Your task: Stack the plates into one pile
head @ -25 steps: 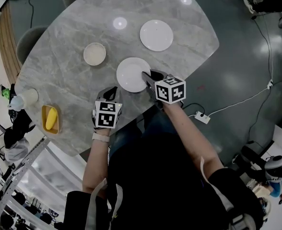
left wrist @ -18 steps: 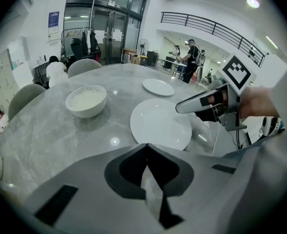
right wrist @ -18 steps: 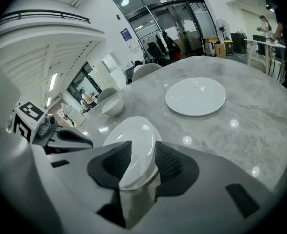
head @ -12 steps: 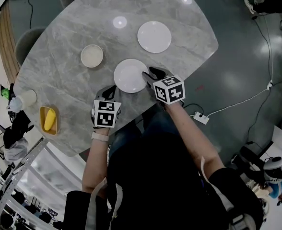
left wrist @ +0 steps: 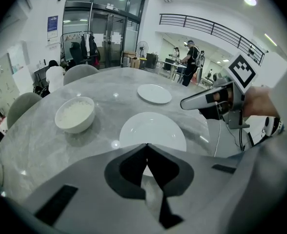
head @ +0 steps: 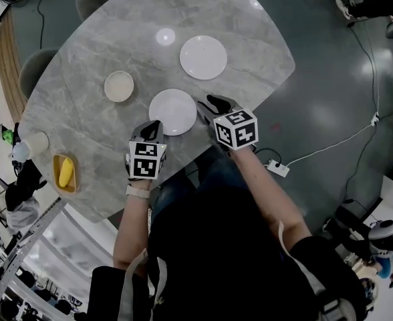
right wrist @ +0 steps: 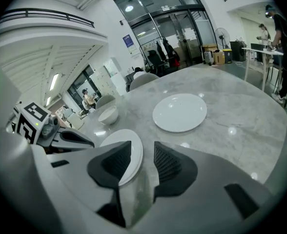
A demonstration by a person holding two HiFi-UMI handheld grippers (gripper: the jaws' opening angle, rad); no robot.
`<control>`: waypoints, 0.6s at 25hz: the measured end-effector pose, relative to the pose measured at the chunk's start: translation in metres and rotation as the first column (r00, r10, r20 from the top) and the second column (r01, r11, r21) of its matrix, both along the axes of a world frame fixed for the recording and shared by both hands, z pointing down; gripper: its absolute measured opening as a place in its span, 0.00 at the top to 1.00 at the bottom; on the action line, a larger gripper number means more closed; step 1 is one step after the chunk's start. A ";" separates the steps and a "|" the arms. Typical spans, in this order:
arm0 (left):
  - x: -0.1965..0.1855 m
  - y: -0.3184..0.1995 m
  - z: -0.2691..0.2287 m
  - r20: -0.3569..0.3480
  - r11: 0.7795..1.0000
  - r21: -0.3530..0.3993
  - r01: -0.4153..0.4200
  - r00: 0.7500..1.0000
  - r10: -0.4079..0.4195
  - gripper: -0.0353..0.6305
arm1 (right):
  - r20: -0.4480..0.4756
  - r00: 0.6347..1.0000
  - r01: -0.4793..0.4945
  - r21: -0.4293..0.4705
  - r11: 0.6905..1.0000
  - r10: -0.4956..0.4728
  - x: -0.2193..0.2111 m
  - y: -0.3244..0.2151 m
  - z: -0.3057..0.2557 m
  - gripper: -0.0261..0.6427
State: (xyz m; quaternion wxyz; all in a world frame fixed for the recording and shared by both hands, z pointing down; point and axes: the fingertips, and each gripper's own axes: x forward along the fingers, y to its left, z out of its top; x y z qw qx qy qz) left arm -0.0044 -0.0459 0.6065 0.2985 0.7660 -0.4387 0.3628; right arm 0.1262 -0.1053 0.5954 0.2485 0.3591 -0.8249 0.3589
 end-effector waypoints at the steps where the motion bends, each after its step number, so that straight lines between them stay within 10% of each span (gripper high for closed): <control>1: 0.003 -0.003 -0.001 0.004 1.000 0.004 0.001 1.000 -0.001 0.94 | 0.002 1.000 0.000 0.006 1.000 0.000 0.004 -0.002 -0.002 0.74; 15: 0.055 -0.038 -0.034 -0.033 0.996 0.093 -0.001 0.999 0.004 0.94 | -0.024 0.999 -0.030 0.068 0.997 0.032 0.053 -0.002 -0.028 0.86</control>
